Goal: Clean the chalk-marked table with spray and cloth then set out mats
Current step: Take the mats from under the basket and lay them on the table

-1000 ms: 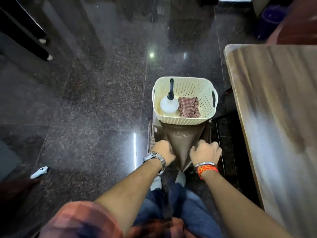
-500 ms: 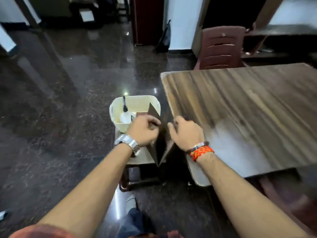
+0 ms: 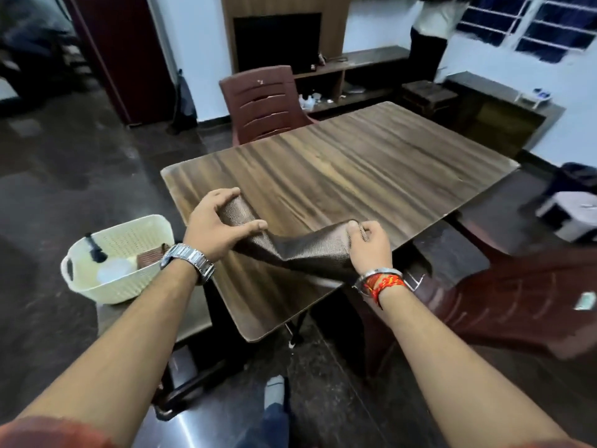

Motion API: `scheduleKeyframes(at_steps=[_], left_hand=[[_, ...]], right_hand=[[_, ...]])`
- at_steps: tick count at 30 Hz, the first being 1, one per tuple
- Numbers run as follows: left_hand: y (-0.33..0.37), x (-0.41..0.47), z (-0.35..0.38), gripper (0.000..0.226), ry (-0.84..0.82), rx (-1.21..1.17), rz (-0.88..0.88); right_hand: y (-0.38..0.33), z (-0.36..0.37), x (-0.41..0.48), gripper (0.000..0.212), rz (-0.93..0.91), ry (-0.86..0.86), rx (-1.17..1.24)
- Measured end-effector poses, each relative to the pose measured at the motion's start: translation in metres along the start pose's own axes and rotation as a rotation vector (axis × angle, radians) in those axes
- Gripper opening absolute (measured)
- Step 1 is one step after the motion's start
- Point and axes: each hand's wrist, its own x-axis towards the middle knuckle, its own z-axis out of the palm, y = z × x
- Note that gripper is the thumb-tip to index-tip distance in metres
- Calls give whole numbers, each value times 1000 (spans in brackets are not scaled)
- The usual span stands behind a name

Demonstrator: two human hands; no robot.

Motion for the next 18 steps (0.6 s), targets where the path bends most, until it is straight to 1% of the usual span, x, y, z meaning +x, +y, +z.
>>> scheduleKeyframes(at_steps=[2,4,6,8,10,12,14,15,16,18], left_hand=[[1,21,20,104,-68,8,-5],[0,46,40,114,-111,12,-1],[2,76,61,108,-135,5,17],[6,106,75,103,-129,7,66],[12,139,89,103,-143,2,106],[15,174,111,106,-194,34,160],[17,200,142,110,-259,103,188],[15,210,163,111,-282,171,176],[16,216,184,113,-313,265,154],[9,212,225,125,-443,464,95]], right_hand=[[22,-3,16,28,84,72,82],[39,-4,28,29,147,85,146],[48,-5,40,32,166,57,192],[48,-10,50,38,139,28,276],[49,-13,66,41,93,75,317],[53,-10,83,46,100,197,343],[67,0,100,51,159,319,314],[75,4,110,55,199,363,297],[87,9,121,60,259,386,247],[98,11,133,75,395,350,111]])
